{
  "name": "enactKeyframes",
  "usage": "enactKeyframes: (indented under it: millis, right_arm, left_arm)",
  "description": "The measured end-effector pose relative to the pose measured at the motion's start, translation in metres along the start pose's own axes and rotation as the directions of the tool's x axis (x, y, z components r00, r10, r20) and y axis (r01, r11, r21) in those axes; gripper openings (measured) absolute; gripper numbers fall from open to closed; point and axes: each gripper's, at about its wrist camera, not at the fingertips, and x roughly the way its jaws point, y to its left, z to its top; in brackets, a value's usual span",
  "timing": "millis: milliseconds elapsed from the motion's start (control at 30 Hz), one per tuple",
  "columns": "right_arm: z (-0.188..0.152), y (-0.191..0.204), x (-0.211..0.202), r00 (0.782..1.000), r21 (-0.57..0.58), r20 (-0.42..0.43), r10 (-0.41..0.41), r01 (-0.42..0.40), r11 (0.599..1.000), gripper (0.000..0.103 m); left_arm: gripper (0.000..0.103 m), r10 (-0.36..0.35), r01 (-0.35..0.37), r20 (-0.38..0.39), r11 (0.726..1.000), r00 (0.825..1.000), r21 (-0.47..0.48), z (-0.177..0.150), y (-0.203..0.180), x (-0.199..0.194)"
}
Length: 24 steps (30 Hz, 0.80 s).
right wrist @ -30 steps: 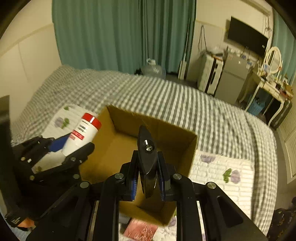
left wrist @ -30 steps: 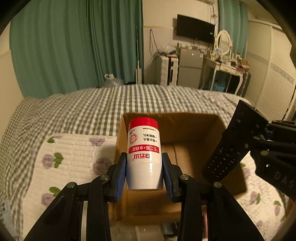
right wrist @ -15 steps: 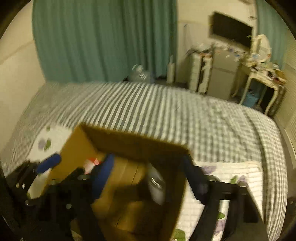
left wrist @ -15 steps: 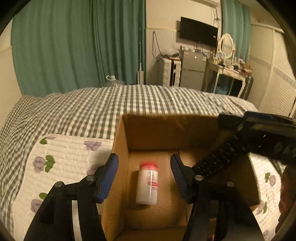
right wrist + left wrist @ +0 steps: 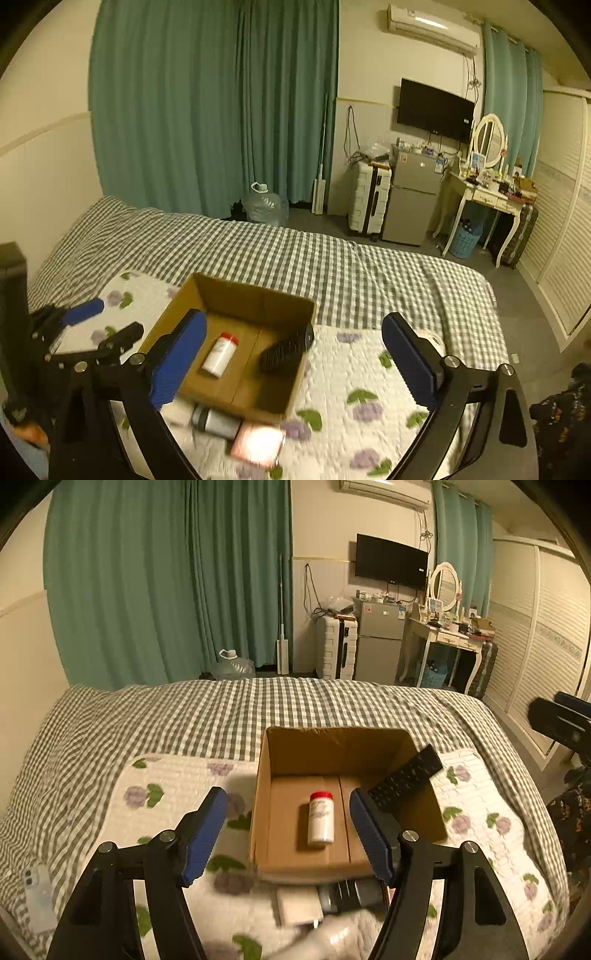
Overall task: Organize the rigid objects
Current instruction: 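Grasp the white cylindrical device with the left gripper while the right gripper grasps the white charger block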
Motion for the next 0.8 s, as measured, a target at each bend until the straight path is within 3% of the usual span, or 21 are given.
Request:
enactKeyframes:
  millis: [100,267,400,567,800]
  right_arm:
    - [-0.021,0.002,-0.028,1.000,0.022,0.006,0.001,-0.001,1.000,0.103]
    - [-0.053,0.006,-0.031,1.000,0.046,-0.025,-0.012,0.014,0.999,0.103]
    - [-0.092,0.010,-0.007,0.996,0.065,-0.093,-0.007,0.013,0.998,0.103]
    - [-0.136,0.012,0.034,0.979,0.052,-0.203,0.002,0.008,0.999,0.103]
    - [-0.168,0.007,0.067,0.957,0.083,-0.288,0.035,-0.011,0.997,0.103]
  left_arm:
    - [0.072,0.008,-0.008,-0.009,1.000,1.000,0.008,-0.015,0.001,-0.014]
    - [0.072,0.020,-0.019,-0.060,1.000,0.998,0.019,-0.054,0.001,-0.013]
    - [0.072,0.007,-0.004,-0.117,1.000,0.993,0.023,-0.088,-0.004,0.005]
    - [0.072,-0.028,0.045,-0.226,0.997,0.974,0.068,-0.126,-0.009,0.040]
    - [0.072,-0.079,0.123,-0.277,0.982,0.958,0.145,-0.142,-0.023,0.056]
